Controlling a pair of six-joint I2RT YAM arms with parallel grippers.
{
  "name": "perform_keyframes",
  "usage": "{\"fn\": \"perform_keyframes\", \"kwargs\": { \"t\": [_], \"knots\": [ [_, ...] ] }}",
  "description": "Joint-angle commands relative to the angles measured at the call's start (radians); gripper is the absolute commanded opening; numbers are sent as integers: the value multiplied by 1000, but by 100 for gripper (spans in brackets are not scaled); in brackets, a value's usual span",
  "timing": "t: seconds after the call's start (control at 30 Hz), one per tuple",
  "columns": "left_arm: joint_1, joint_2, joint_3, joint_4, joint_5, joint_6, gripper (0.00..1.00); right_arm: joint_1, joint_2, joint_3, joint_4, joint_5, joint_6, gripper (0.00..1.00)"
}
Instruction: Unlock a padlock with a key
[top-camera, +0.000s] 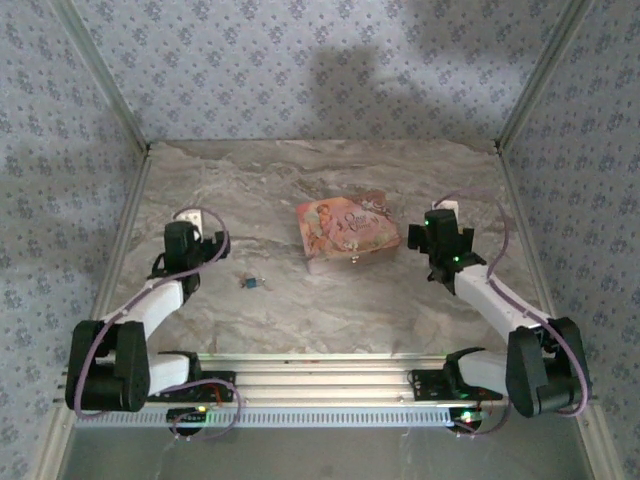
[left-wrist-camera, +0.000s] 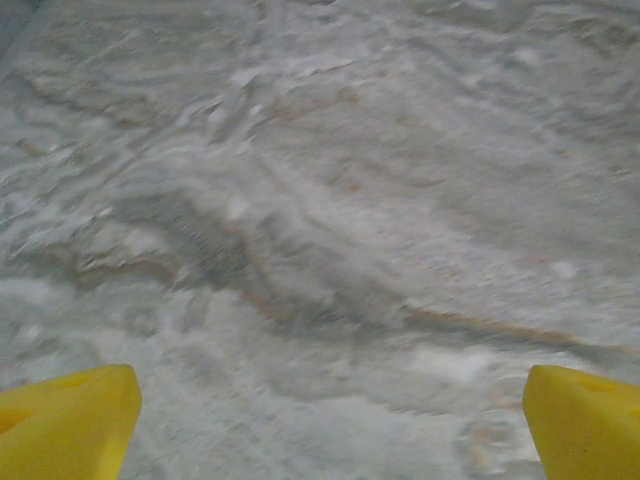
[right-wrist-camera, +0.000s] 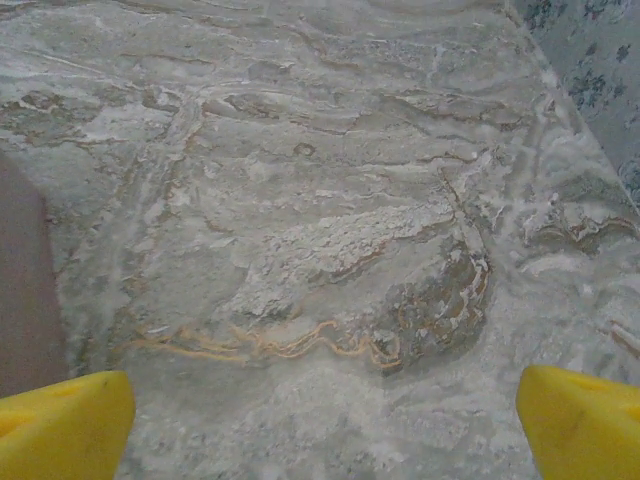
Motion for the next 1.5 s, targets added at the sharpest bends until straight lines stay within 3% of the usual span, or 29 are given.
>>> {"fn": "perform_keyframes", "kwargs": {
  "t": [0.0,0.13,0.2,0.27,0.43,0.6,0.7,1.03,1.27,1.37,1.47],
  "knots": [
    [35,9,-57,195,-40,32,98,-19,16,-115,350,19,-111,100],
    [71,35,-90,322,33,-26,98,-64,70,-203,541,-29,-103,100],
    [72,60,-71,323,60,-23,98,-93,117,-226,624,-51,-131,100],
    [70,87,-45,308,105,-9,98,-116,123,-198,560,-98,-115,100],
    [50,109,-18,282,139,24,98,-154,205,-250,797,-141,-229,100],
    [43,126,3,259,153,34,98,-234,332,-279,962,-210,-160,100],
    [36,152,23,260,157,48,98,-257,312,-240,846,-241,-133,100],
    [24,176,54,231,221,85,98,-256,315,-234,842,-228,-134,100],
    [40,176,39,273,98,89,98,-254,315,-232,841,-226,-137,100],
    [14,203,46,305,42,166,98,-253,315,-232,841,-224,-139,100],
    [30,249,58,347,63,136,98,-250,316,-232,841,-219,-140,100]
  ]
}}
